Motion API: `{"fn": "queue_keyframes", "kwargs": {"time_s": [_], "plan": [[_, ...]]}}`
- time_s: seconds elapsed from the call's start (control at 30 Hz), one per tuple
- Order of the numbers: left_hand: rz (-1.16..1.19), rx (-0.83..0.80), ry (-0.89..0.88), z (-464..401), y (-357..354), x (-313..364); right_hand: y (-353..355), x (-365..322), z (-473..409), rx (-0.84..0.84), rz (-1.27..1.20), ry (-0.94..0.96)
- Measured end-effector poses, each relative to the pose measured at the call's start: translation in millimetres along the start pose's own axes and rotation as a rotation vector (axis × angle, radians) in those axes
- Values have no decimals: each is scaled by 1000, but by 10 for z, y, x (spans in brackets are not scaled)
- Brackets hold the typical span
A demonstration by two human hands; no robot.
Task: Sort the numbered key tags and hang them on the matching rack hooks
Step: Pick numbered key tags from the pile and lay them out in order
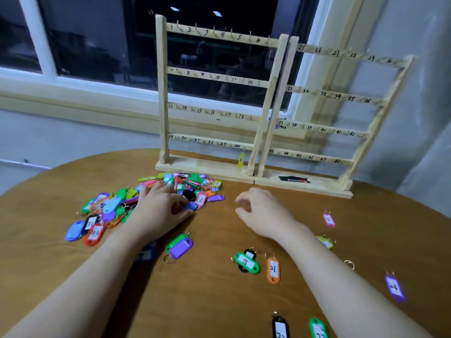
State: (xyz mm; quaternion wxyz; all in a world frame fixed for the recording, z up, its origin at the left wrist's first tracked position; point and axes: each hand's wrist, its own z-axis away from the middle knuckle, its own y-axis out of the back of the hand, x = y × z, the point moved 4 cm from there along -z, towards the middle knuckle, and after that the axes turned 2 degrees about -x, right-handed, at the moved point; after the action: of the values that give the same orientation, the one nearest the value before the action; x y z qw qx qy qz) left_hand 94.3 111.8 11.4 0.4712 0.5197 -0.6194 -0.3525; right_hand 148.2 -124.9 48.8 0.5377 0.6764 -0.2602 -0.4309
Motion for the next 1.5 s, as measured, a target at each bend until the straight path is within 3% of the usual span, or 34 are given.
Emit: {"fn": "queue_keyframes", "kwargs": {"time_s": [0.2,0.37,0.5,0.63,0.73,0.87,0.97,1.2,1.5], "plan": [[63,118,-81,3,32,27,-186,-231,-509,-55,276,161],[113,247,-79,9,86,57,-284,-245,-651,-7,194,130],[185,323,-80,34,132,96,-290,-288,-689,4,320,178],[329,292,-114,37,140,106,-282,-361,-676,-18,450,204],[439,238,-65,38,115,81,-203,-303,-601,10,286,106],[533,186,-39,43,114,125,-111,-149,-287,-17,-354,-164],[648,155,-21,55,95,201,-40,-78,0,-5,-669,-217],[961,75,51,88,46,262,65,19,393,92,-772,-235],[1043,46,157,113,-2,247,101,96,562,102,-710,-248]]}}
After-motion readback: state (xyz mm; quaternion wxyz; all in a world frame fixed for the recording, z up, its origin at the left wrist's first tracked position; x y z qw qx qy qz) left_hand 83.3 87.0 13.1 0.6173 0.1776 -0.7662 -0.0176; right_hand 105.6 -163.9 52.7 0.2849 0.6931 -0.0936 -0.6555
